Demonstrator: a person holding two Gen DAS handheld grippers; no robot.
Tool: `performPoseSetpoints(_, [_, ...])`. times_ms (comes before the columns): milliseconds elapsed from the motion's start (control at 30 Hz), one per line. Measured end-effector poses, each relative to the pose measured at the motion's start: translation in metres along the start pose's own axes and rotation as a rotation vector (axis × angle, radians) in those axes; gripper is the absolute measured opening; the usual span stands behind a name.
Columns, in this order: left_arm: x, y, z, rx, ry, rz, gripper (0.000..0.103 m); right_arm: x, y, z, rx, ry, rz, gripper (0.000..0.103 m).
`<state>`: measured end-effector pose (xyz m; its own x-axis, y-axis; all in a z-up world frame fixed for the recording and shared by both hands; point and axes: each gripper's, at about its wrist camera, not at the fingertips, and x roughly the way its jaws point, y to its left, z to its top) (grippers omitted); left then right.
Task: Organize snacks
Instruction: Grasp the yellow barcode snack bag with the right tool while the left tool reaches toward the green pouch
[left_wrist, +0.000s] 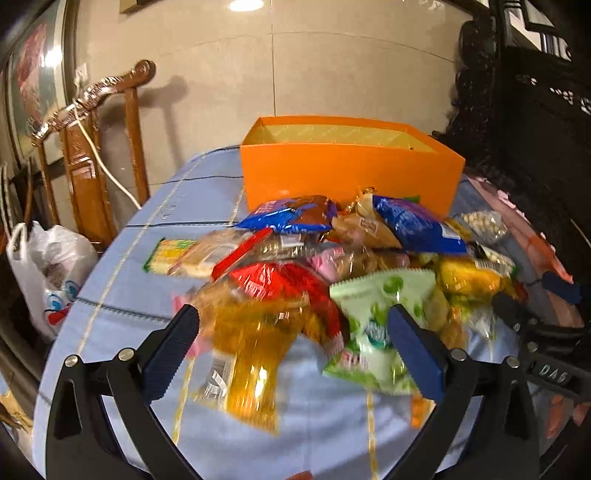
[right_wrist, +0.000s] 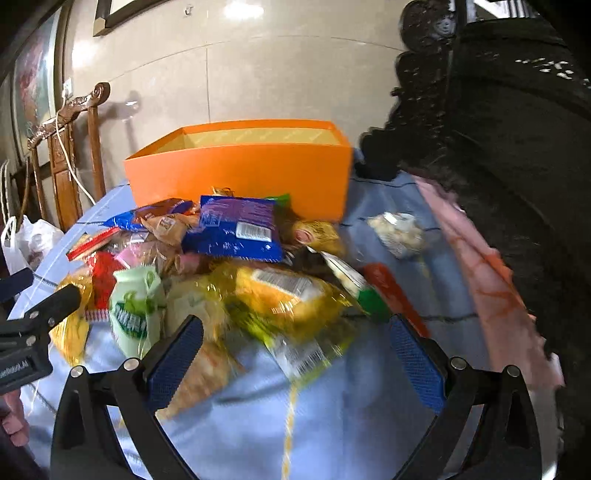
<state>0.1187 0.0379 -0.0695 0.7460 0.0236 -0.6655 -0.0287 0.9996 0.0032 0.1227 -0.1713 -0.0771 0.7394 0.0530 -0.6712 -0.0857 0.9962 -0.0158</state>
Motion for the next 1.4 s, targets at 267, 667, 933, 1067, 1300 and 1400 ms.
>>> performPoseSetpoints(267, [0.044, -0.031, 0.019, 0.120, 0.063, -0.045, 0.099, 0.037, -0.014, 0.002, -0.028, 0.110, -0.012, 0.100])
performPoseSetpoints(667, [0.038, -0.009, 0.020, 0.078, 0.151, -0.041, 0.099, 0.053, 0.000, 0.045, -0.259, 0.172, 0.069, 0.100])
performPoseSetpoints(933, [0.042, -0.009, 0.016, 0.143, 0.164, -0.033, 0.099, 0.071, 0.025, 0.024, -0.414, 0.172, -0.027, 0.083])
performPoseSetpoints(1067, [0.042, -0.001, 0.017, 0.111, 0.119, -0.089, 0.099, 0.068, 0.026, 0.018, -0.385, 0.109, -0.026, 0.049])
performPoseSetpoints(1300, [0.054, 0.001, 0.017, 0.096, 0.109, -0.112, 0.099, 0.051, 0.020, 0.012, -0.300, 0.024, -0.025, 0.041])
performPoseSetpoints(1400, [0.051, 0.002, 0.017, 0.072, 0.108, -0.172, 0.099, 0.041, 0.010, 0.016, -0.219, -0.025, -0.009, 0.041])
